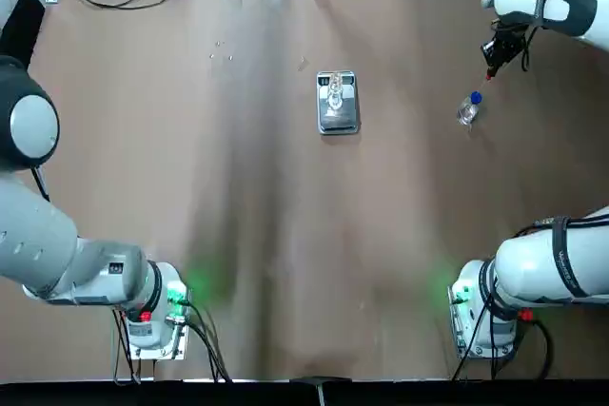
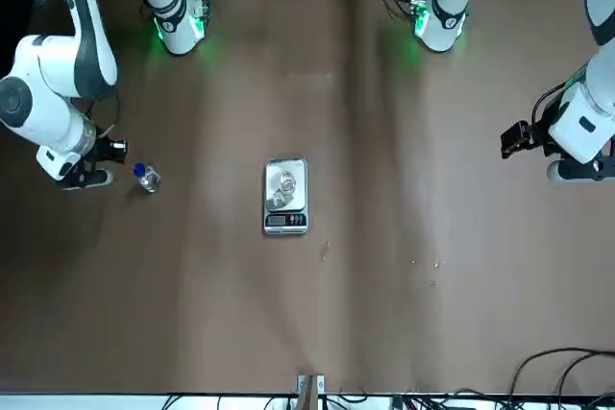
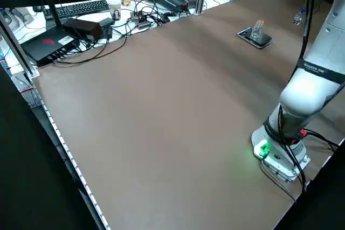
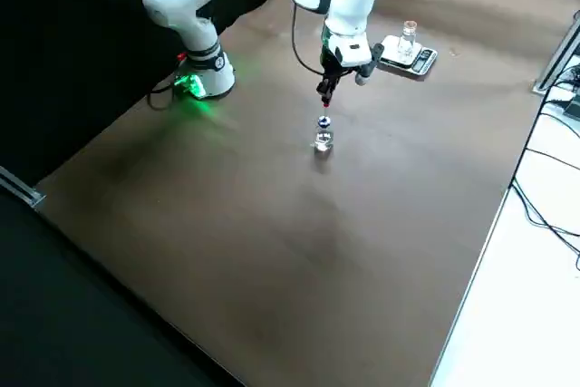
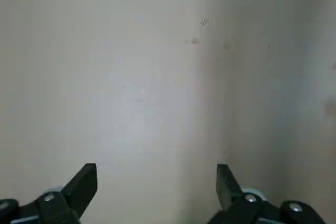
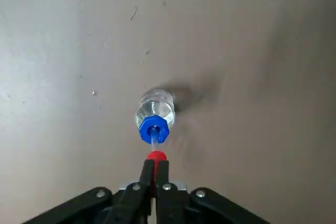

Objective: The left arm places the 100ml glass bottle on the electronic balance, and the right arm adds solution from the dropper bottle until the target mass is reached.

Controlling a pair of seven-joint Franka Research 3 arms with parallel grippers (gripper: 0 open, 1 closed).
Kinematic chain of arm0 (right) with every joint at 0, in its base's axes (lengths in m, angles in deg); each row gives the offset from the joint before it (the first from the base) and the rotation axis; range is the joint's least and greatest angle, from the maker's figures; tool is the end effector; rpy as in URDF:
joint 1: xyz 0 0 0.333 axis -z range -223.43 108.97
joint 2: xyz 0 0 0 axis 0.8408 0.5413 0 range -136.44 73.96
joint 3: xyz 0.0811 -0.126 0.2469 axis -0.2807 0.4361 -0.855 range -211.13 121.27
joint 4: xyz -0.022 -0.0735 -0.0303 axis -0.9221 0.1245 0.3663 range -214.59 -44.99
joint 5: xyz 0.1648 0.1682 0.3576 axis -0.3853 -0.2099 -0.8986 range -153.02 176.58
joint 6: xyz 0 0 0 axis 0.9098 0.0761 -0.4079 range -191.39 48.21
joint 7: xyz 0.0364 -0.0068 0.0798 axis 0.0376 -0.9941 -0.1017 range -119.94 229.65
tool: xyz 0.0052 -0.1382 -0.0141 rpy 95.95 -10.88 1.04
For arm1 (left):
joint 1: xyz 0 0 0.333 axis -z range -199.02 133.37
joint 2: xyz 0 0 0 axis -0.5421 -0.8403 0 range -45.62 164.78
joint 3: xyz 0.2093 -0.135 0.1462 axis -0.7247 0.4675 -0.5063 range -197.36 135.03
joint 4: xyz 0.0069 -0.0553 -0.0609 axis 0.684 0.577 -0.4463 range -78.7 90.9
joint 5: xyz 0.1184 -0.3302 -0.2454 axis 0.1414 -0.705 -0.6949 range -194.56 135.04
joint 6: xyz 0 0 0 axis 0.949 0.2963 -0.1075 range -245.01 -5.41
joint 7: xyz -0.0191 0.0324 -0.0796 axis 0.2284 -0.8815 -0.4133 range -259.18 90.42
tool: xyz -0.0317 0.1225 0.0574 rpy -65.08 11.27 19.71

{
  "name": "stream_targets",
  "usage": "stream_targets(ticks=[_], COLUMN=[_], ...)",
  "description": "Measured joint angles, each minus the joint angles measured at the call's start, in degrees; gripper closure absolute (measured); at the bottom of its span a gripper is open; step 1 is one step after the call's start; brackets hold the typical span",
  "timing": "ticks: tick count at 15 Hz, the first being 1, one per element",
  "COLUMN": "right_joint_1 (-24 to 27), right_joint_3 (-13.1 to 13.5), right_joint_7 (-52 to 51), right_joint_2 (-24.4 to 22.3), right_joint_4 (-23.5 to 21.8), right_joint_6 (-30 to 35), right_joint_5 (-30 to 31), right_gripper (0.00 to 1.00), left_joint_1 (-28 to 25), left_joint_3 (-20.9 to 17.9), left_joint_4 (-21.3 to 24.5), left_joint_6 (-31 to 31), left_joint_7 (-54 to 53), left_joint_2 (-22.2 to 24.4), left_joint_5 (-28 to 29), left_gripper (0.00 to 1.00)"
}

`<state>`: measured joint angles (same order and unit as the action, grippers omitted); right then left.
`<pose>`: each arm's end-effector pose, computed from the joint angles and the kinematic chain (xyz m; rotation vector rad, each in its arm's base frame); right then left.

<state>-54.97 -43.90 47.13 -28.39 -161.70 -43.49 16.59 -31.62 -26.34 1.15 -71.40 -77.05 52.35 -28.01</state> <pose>0.5474 -0.0386 0.2841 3.0686 0.1867 -0.2614 0.6217 -0.0590 0.5212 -3.1157 -0.0342 0.0658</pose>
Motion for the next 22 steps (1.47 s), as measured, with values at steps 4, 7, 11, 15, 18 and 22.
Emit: stream_targets(ticks=[4,7,11,15,18,22], right_joint_1=[0.0,0.0,0.0,0.0,-0.4,-1.0], right_joint_3=[0.0,0.0,-0.1,-0.2,-0.3,-0.4], right_joint_7=[0.0,0.0,0.0,0.0,0.5,0.9], right_joint_2=[0.0,0.0,-0.2,-0.8,-1.3,-1.3], right_joint_4=[0.0,0.0,-0.1,-0.3,-0.4,-2.1], right_joint_6=[0.0,0.0,0.7,1.4,1.8,-0.5], right_joint_5=[0.5,0.6,0.7,0.7,0.7,0.7], right_gripper=[0.95,0.95,0.95,0.95,0.95,0.95], left_joint_1=[0.0,0.0,0.0,0.0,0.0,0.0], left_joint_3=[0.0,0.0,0.0,0.1,0.1,0.1], left_joint_4=[0.0,-0.1,-0.2,-0.2,-0.2,-0.2], left_joint_6=[0.0,0.0,0.0,0.0,0.0,0.0], left_joint_7=[0.0,0.0,0.0,0.0,0.0,0.0], left_joint_2=[0.0,0.0,0.0,0.0,0.0,0.0], left_joint_5=[0.0,0.0,0.0,0.0,0.0,0.0], left_gripper=[0.00,0.00,0.00,0.00,0.00,0.00])
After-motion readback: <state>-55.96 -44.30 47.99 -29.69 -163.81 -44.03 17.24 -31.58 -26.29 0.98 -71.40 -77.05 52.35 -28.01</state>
